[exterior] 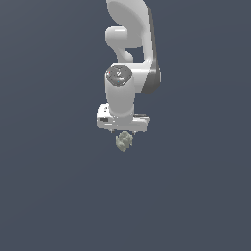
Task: Pick up the object and move it to a goal position.
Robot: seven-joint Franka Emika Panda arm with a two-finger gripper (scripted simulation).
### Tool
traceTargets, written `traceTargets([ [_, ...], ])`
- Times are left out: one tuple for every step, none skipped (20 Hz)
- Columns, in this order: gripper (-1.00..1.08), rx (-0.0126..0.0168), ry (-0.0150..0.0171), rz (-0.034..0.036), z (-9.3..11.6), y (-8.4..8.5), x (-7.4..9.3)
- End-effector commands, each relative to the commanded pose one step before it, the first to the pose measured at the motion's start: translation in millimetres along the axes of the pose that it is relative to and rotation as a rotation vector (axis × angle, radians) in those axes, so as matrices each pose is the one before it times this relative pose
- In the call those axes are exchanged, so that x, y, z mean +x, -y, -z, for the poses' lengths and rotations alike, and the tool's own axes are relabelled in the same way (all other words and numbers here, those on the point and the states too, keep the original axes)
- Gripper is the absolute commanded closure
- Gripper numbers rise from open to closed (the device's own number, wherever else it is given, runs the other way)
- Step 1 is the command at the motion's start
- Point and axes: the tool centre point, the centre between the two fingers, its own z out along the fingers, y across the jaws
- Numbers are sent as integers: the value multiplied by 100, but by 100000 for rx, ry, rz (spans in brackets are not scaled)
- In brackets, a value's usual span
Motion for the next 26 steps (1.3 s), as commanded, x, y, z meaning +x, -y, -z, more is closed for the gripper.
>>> traceTargets([
  [-92, -68, -374, -3971, -90, 38, -40],
  [-92, -27, -180, -1879, -41, 14, -19],
  [-92, -25, -195, -2011, -43, 13, -20],
  [-92, -23, -208, -2140, -45, 14, -22],
  [-92, -19, -222, -2274, -48, 14, -24],
  [-92, -15, -236, -2408, -50, 14, -26],
  [-92, -10, -251, -2543, -52, 13, -28],
  [-92, -3, -260, -2623, -53, 12, -30],
  [-92, 3, -261, -2625, -52, 11, -30],
  [-92, 10, -262, -2626, -51, 9, -30],
  [-92, 17, -262, -2627, -50, 8, -31],
  [-92, 24, -263, -2626, -49, 7, -31],
  [-92, 31, -263, -2628, -49, 5, -31],
  [-92, 38, -263, -2628, -48, 4, -32],
  [-92, 45, -263, -2630, -47, 2, -31],
  [-92, 52, -263, -2629, -46, 1, -32],
  [-92, 59, -262, -2630, -45, -1, -32],
  [-92, 66, -261, -2630, -45, -2, -32],
  [-92, 73, -261, -2631, -44, -3, -31],
  [-92, 79, -258, -2614, -43, -5, -31],
  [-92, 82, -245, -2496, -40, -6, -29],
  [-92, 83, -231, -2361, -37, -7, -28],
  [-92, 84, -216, -2227, -34, -7, -26],
  [-92, 83, -202, -2093, -32, -8, -24],
  [-92, 82, -188, -1957, -29, -8, -22],
  [-92, 79, -174, -1824, -27, -8, -20],
])
